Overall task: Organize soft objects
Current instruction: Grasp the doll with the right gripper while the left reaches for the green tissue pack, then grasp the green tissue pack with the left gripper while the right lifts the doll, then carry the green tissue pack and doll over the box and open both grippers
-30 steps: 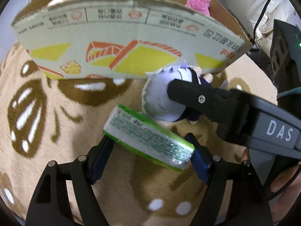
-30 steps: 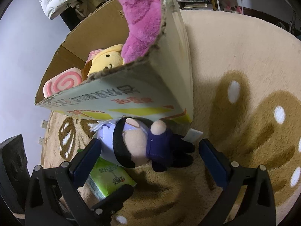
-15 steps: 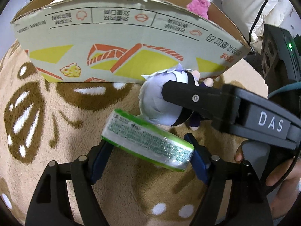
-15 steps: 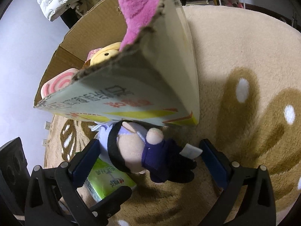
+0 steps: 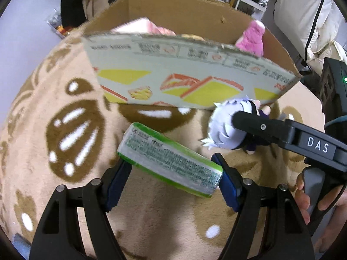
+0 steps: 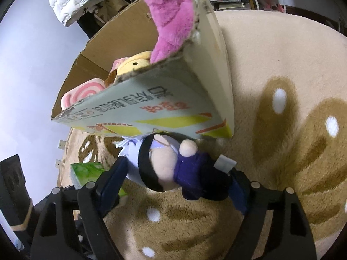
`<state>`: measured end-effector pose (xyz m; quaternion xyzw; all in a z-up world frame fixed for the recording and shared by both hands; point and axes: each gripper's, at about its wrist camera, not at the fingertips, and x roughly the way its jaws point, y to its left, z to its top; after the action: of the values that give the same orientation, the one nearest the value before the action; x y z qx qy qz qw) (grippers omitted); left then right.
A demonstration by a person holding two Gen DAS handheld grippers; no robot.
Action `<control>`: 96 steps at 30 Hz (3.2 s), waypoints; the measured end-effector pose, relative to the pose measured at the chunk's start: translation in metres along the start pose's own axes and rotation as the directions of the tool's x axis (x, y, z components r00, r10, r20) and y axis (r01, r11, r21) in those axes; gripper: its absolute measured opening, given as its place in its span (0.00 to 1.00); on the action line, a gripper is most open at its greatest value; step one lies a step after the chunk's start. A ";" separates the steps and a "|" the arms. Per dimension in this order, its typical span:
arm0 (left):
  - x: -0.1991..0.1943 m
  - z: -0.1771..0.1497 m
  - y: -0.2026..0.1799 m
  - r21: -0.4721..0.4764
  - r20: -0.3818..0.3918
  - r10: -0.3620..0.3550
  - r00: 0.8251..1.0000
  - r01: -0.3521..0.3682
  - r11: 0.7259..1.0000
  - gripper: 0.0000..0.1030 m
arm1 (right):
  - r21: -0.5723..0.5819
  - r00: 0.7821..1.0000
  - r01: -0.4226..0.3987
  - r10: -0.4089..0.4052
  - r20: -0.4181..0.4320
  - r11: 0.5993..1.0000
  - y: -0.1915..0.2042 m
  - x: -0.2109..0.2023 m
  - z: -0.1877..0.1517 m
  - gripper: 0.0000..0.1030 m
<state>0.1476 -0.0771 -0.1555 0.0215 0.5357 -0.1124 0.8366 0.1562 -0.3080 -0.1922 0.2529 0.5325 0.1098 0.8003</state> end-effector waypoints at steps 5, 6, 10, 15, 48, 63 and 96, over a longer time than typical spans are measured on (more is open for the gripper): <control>-0.014 -0.002 0.003 0.024 0.029 0.036 0.999 -0.037 0.999 0.73 | -0.011 0.999 0.024 -0.024 0.030 1.000 0.002 -0.010 -0.002 0.85; -0.020 -0.005 0.003 0.021 0.037 0.038 0.999 -0.039 0.999 0.73 | -0.009 0.999 0.026 -0.025 0.034 1.000 0.003 -0.011 -0.003 0.85; -0.035 -0.005 0.002 0.027 0.088 0.061 0.994 -0.064 0.998 0.73 | 0.001 0.998 0.024 -0.024 0.062 1.000 0.001 -0.025 -0.008 0.85; -0.065 -0.004 0.006 0.011 0.186 0.067 0.980 -0.071 0.997 0.73 | -0.007 0.991 0.022 -0.021 0.130 1.000 0.006 -0.056 -0.012 0.85; 0.001 -0.002 0.040 -0.237 -0.080 0.007 0.997 -0.025 0.971 0.39 | -0.125 0.954 0.039 0.000 0.298 0.991 0.037 -0.111 -0.022 0.85; -0.095 0.008 0.035 -0.180 0.260 0.045 0.965 0.002 0.984 0.33 | -0.141 0.930 0.019 0.034 0.366 0.990 0.042 -0.128 -0.023 0.85; -0.085 0.079 -0.001 0.120 0.500 -0.011 0.866 -0.056 0.991 0.34 | -0.218 0.820 0.139 0.011 0.572 0.966 0.064 -0.120 0.025 0.85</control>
<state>0.1840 -0.0767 -0.0450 0.0525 0.2921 -0.1390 0.9448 0.1356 -0.3141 -0.0560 0.1533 0.2595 0.0684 0.9510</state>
